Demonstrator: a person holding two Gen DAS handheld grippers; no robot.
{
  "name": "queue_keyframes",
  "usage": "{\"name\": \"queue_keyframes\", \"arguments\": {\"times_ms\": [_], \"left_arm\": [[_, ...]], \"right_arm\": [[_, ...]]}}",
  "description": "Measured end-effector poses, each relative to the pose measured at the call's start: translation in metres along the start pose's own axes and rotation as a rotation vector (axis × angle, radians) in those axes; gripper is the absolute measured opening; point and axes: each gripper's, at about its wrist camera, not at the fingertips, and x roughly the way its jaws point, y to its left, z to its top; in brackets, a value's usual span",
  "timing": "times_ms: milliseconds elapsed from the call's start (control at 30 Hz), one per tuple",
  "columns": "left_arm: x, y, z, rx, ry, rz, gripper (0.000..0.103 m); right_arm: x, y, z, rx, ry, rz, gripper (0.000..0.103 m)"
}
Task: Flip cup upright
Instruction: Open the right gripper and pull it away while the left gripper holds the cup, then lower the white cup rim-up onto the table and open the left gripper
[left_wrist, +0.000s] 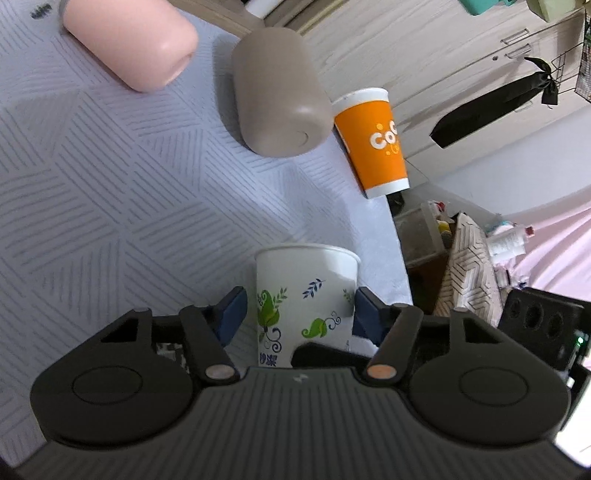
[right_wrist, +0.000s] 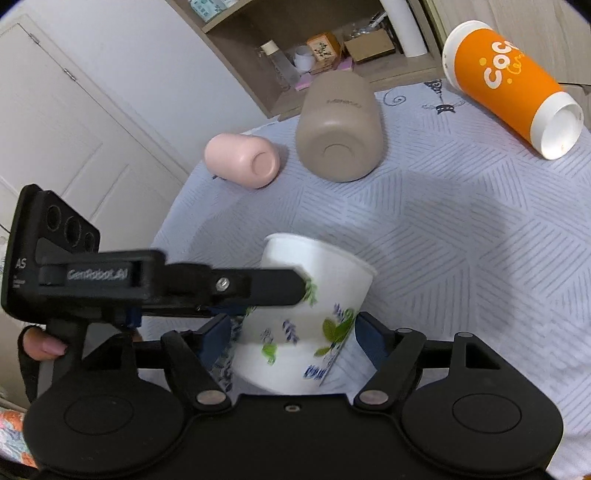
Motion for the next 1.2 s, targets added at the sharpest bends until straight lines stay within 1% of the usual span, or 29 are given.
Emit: {"name": "queue_keyframes", "arguments": {"times_ms": [67,200,367,567,767,867,933,1000,1200], "left_arm": [[0.002,-0.001,0.000,0.009,0.018,-0.008,0.059],[-0.002,-0.008,-0.004,0.056,0.002,-0.003,0.058],[-0.016,-0.027,-0.012,0.191,-0.058,0.018,0.058],[-0.032,-0.051,-0.024,0.358,-0.153,0.074,0.058],[-0.044,-0.062,-0.035,0.474,-0.264,0.141,0.058],[-0.042,-0.065,-0.037,0.521,-0.299,0.173,0.058],[-0.034,-0.066,-0.033,0.520,-0.295,0.189,0.058],[-0.030,-0.067,-0.028,0.521,-0.300,0.206,0.058],[-0.021,-0.067,-0.018,0.557,-0.338,0.236,0.058]], "right_arm": [[0.001,0.000,0.001,-0.024,0.004,0.000,0.075],[-0.003,0.005,0.001,-0.085,-0.002,-0.003,0.075],[-0.013,0.021,-0.002,-0.230,-0.032,-0.015,0.075],[-0.024,0.044,-0.017,-0.468,-0.128,-0.075,0.074],[-0.024,0.057,-0.030,-0.645,-0.249,-0.143,0.074],[-0.019,0.061,-0.035,-0.725,-0.293,-0.199,0.074],[-0.008,0.068,-0.036,-0.803,-0.305,-0.275,0.074],[-0.001,0.069,-0.033,-0.843,-0.315,-0.314,0.074],[0.008,0.062,-0.018,-0.887,-0.366,-0.337,0.074]]}}
